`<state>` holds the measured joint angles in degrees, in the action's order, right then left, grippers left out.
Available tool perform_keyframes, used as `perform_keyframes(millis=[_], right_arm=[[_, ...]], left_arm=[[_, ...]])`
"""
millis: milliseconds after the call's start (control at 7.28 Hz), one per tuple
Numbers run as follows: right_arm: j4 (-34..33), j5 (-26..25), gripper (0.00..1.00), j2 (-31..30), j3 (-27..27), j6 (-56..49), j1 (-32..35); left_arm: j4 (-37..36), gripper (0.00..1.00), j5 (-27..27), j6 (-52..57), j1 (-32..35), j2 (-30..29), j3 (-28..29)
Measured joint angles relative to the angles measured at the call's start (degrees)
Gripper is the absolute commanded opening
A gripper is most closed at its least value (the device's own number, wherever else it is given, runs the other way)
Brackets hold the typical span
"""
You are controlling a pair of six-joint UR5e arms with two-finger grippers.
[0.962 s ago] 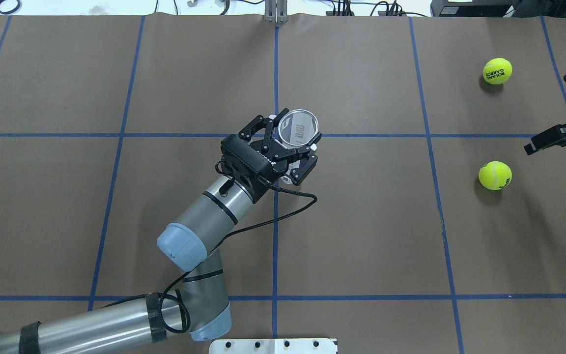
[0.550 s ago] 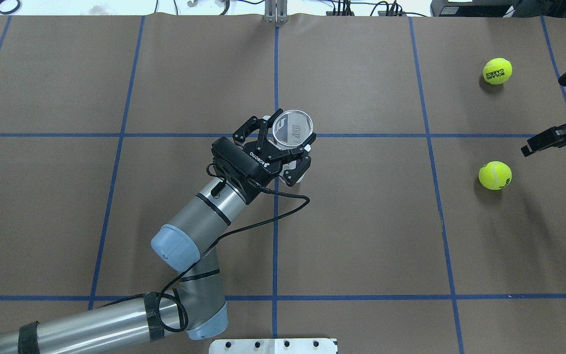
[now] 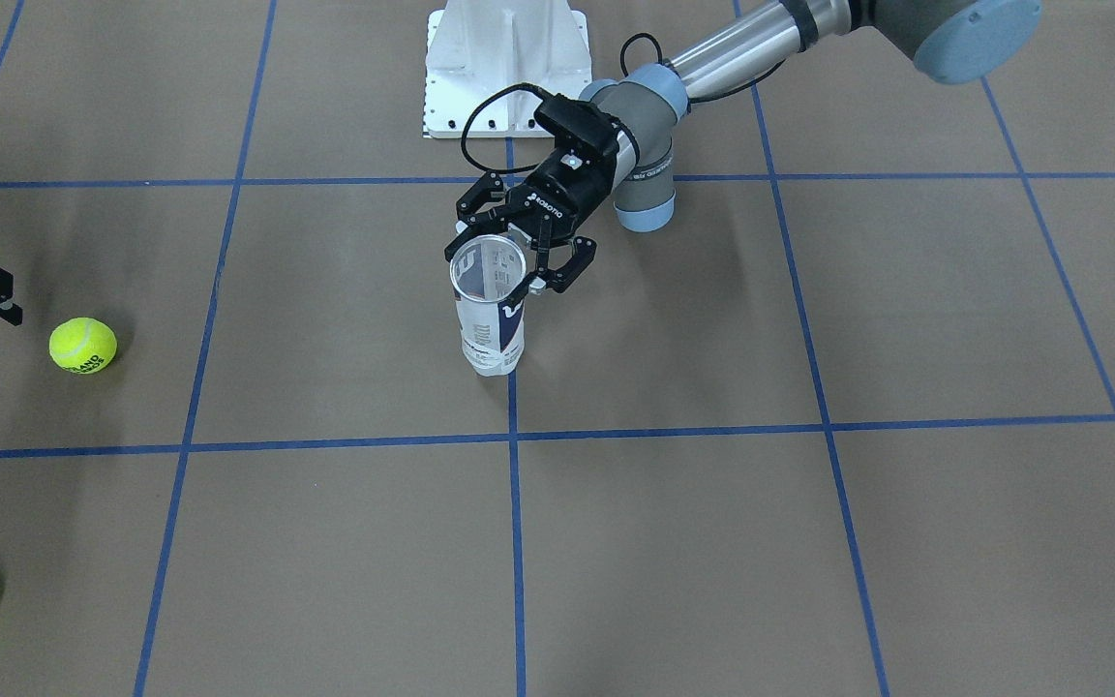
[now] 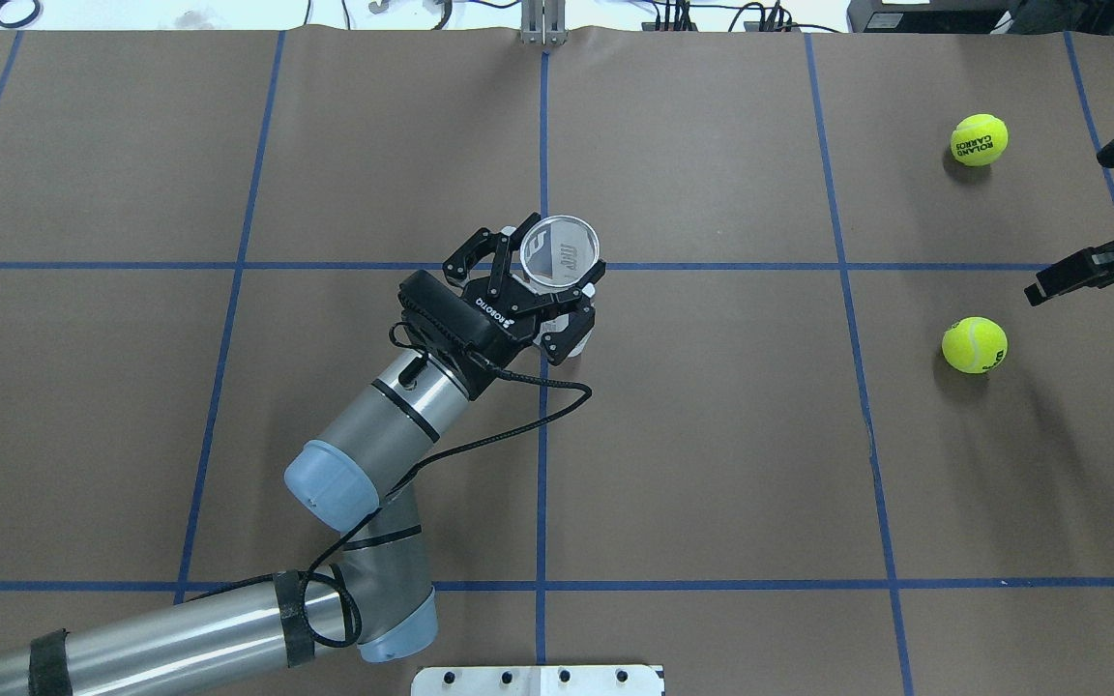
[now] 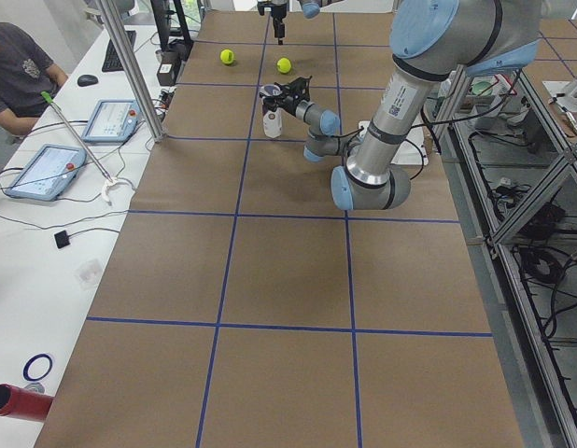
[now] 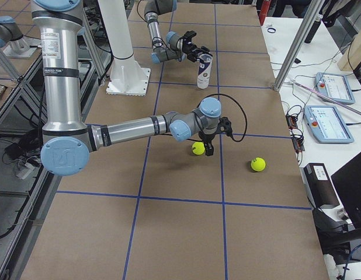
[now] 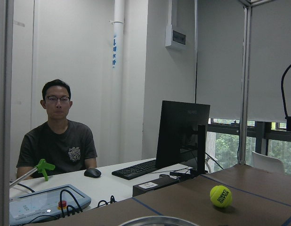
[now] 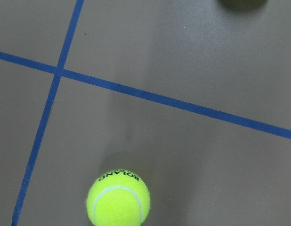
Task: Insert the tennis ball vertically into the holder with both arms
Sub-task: 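Hold the holder upright with left gripper while right gripper reaches for a ball, then lower the right gripper and close it on the nearer tennis ball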
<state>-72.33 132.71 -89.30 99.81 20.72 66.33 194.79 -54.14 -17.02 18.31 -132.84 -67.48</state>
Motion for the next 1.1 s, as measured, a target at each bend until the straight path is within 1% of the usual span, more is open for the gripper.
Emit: perform_keyframes(millis=[412,687,824,1099], right_arm=[[0.0,-0.08,1.0,0.01,-0.07,0.15,-0.31],[-0.03,-0.35,1.0,-0.04,-0.24,1.11,-1.79],[-0.02,-1.43,1.0,-0.02,-0.31,2.06,-3.29],[0.02,-5.17,1.0,0.32,-0.54,4.42,-7.58]], left_arm=[[1.05,0.84,0.0,-0.02,-0.18,0.44,0.78],[1.11,0.84,0.0,-0.03,-0.2,0.46,0.84],[1.11,0.84,0.0,-0.03,-0.23,0.43,0.86],[1.12,0.84,0.0,-0.05,-0.23,0.4,0.86]])
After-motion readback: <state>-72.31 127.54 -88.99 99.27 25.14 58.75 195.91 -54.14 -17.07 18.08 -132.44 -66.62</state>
